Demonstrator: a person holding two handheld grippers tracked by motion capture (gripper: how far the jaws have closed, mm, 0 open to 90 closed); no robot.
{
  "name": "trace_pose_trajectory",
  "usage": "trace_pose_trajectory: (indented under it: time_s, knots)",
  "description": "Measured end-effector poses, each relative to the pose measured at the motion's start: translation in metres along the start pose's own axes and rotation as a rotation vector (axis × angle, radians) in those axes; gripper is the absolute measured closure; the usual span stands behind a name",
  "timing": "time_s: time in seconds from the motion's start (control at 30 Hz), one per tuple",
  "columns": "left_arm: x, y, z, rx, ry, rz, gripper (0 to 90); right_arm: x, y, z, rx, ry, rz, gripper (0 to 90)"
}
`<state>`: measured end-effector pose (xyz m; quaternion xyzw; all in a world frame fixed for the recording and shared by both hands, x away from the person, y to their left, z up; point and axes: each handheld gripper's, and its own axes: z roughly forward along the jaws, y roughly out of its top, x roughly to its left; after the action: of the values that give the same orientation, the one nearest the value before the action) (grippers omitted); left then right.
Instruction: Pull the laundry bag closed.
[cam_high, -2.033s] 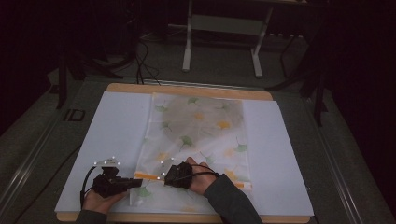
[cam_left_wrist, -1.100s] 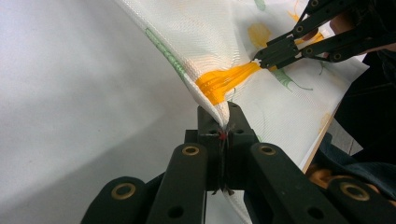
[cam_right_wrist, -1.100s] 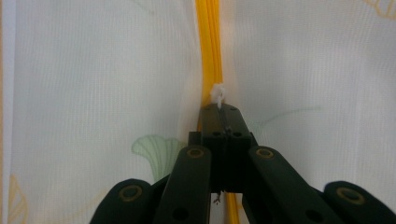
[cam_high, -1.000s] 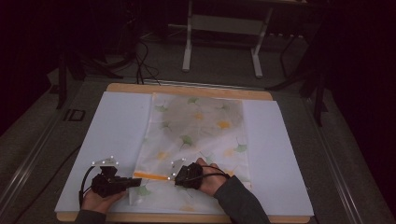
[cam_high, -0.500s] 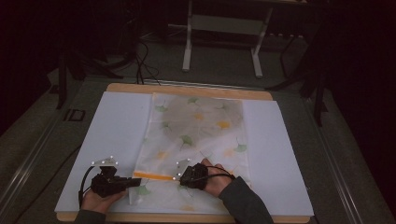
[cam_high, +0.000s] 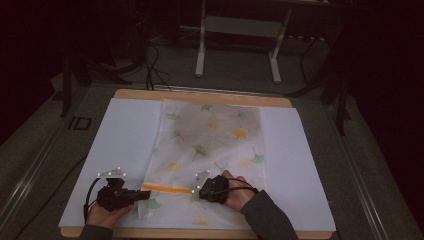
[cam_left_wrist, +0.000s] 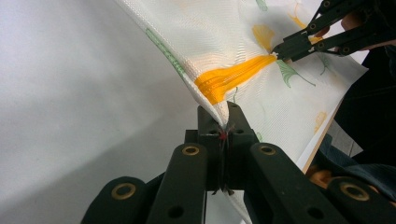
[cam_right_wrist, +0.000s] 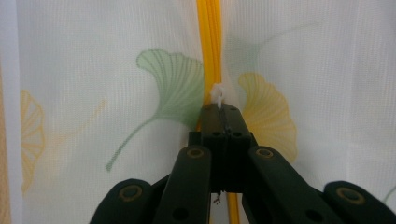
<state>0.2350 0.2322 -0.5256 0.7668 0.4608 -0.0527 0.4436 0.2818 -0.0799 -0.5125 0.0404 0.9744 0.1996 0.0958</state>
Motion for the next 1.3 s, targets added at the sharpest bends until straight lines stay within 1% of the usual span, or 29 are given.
trace_pose_trajectory:
  time_s: [0.27,0.37,0.67,1.1,1.3]
  knots:
    - [0.0,0.0,-0.001,-0.001,0.0,0.001,88.3,0.001,-0.003,-0.002,0.019,-0.009,-0.007,90.0]
    - [0.0,0.0,-0.001,0.0,0.002,0.0,88.4,0.001,-0.007,-0.004,0.027,-0.013,-0.007,90.0]
    - [0.001,0.0,-0.001,-0.002,0.002,0.0,88.4,-0.001,-0.02,-0.01,0.032,-0.021,0.017,90.0]
    - [0.001,-0.001,-0.001,-0.003,0.001,-0.001,88.4,-0.001,-0.03,-0.015,0.048,-0.035,0.026,90.0]
    - [0.001,-0.001,-0.002,-0.006,-0.001,-0.002,88.4,-0.001,-0.037,-0.018,0.049,-0.036,0.042,90.0]
